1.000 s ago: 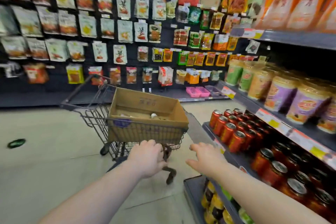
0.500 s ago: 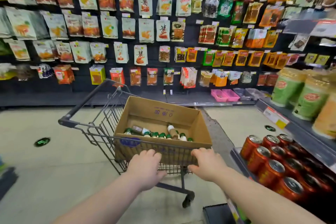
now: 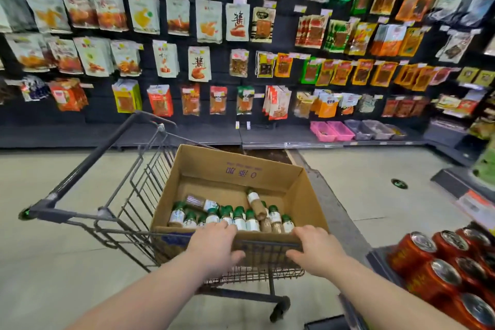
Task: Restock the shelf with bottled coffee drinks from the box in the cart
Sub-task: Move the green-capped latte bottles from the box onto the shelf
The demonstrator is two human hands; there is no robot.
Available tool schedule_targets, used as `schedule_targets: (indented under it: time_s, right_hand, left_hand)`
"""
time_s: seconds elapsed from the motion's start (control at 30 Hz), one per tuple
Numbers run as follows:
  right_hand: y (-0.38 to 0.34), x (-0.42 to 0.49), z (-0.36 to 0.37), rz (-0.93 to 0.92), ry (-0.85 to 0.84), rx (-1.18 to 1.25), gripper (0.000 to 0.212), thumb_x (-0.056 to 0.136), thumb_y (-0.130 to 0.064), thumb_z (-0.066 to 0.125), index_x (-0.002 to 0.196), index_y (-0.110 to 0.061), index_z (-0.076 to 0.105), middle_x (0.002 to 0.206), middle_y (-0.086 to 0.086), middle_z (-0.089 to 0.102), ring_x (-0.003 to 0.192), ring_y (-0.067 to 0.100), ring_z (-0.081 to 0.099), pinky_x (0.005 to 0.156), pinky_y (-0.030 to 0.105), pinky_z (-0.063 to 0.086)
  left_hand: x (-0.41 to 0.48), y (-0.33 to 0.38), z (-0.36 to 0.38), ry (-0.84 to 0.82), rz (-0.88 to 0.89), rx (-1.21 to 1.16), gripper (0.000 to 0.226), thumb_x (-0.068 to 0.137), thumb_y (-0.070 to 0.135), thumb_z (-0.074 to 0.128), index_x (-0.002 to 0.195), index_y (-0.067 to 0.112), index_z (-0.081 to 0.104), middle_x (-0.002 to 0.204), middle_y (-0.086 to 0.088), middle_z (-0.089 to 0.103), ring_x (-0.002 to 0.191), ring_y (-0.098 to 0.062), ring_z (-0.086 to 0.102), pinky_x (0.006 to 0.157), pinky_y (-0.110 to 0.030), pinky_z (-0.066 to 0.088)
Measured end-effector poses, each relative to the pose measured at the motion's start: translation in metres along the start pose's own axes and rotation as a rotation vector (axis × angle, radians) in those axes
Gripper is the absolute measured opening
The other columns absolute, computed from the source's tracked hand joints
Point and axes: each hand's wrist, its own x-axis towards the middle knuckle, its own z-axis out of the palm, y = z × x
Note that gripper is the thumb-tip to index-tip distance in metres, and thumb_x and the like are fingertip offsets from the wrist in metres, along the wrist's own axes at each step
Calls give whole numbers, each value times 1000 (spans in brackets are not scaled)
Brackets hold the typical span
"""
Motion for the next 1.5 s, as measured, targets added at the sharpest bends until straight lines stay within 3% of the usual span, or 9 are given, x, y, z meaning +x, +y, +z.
schedule_targets:
  time_s: [0.33, 0.67, 0.97, 1.1, 1.27, 1.5]
  right_hand:
    - [-42, 122, -3, 77, -90, 47, 52, 90, -50, 47, 135, -25, 41, 135, 1, 49, 124, 24, 45, 99, 39, 42]
    - [-22, 210, 5, 110, -215, 60, 49, 91, -48, 48, 133, -23, 42, 134, 3, 48, 124, 26, 45, 98, 39, 43]
    - [9, 325, 32, 72, -396, 78, 48, 89, -44, 50, 131, -22, 43, 132, 6, 49, 121, 28, 48, 98, 40, 44]
    - [23, 374, 54, 54, -466, 73, 53, 90, -47, 49, 135, -20, 41, 134, 6, 48, 120, 27, 48, 98, 41, 45]
    - [29, 423, 83, 49, -512, 95, 52, 91, -45, 49, 135, -19, 42, 135, 8, 46, 123, 30, 46, 100, 40, 43]
    - [29, 463, 124, 117, -552, 209, 60, 90, -41, 54, 140, -14, 34, 137, 13, 42, 124, 34, 46, 101, 43, 42]
  left_hand:
    - [113, -104, -5, -91, 8, 9, 58, 88, 58, 47, 132, 21, 44, 133, -3, 48, 121, -24, 47, 99, -40, 44]
    - [184, -121, 19, -238, -21, 7, 57, 89, 56, 45, 135, 21, 40, 139, -3, 43, 127, -25, 43, 99, -41, 39]
    - [232, -147, 62, -402, -273, -119, 59, 89, 57, 44, 134, 18, 42, 131, -4, 50, 119, -22, 49, 98, -38, 44]
    - [250, -145, 91, -485, -399, -229, 67, 88, 57, 47, 140, 16, 34, 139, -6, 46, 126, -23, 45, 102, -38, 42]
    - [266, -138, 124, -503, -606, -482, 80, 86, 51, 56, 147, 14, 21, 146, -6, 40, 130, -22, 44, 104, -31, 38]
    - [289, -138, 164, -530, -877, -733, 91, 77, 53, 68, 144, 8, 26, 142, -10, 45, 129, -26, 45, 104, -32, 39]
